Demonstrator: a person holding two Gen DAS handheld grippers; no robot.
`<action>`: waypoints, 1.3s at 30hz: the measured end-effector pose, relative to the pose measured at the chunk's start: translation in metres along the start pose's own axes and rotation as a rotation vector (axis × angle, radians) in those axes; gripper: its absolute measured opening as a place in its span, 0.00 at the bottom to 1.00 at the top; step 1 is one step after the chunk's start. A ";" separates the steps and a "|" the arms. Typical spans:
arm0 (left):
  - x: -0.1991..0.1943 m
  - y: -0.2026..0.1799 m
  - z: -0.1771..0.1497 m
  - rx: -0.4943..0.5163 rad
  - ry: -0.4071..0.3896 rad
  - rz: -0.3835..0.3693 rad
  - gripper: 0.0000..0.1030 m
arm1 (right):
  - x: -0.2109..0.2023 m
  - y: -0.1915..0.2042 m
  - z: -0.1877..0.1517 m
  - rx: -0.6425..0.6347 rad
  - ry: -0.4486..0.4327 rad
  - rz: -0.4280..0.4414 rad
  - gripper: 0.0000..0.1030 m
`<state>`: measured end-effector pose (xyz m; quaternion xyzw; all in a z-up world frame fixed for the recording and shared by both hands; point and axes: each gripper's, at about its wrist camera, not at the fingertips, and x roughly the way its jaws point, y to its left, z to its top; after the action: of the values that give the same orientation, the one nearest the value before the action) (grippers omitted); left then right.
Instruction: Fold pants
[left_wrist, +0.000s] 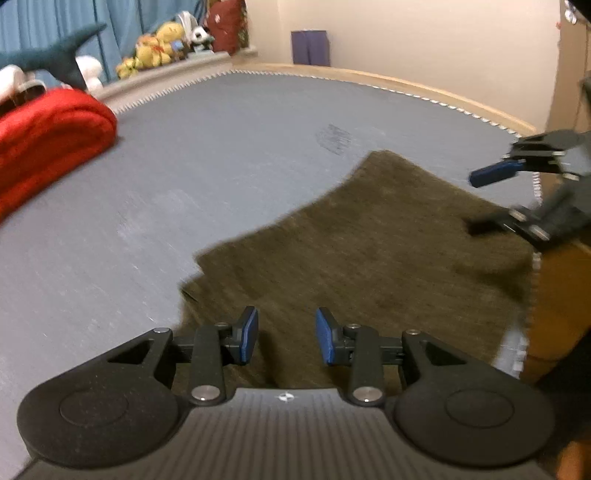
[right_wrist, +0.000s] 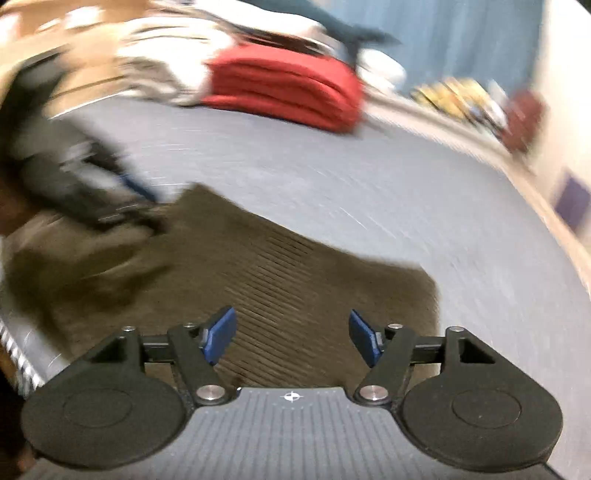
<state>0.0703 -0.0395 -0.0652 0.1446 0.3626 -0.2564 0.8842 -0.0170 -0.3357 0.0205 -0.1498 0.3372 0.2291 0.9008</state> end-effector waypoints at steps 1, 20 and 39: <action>-0.003 -0.004 -0.001 0.000 0.005 -0.023 0.37 | 0.002 -0.012 -0.002 0.067 0.023 -0.024 0.69; -0.006 -0.023 -0.015 0.057 0.076 -0.111 0.45 | 0.031 -0.091 -0.055 0.534 0.235 -0.205 0.86; -0.019 -0.004 0.002 -0.060 -0.037 -0.107 0.58 | 0.016 -0.081 -0.047 0.608 0.152 -0.078 0.23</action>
<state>0.0573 -0.0370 -0.0508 0.0939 0.3609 -0.2948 0.8798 0.0098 -0.4197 -0.0149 0.0971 0.4506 0.0713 0.8845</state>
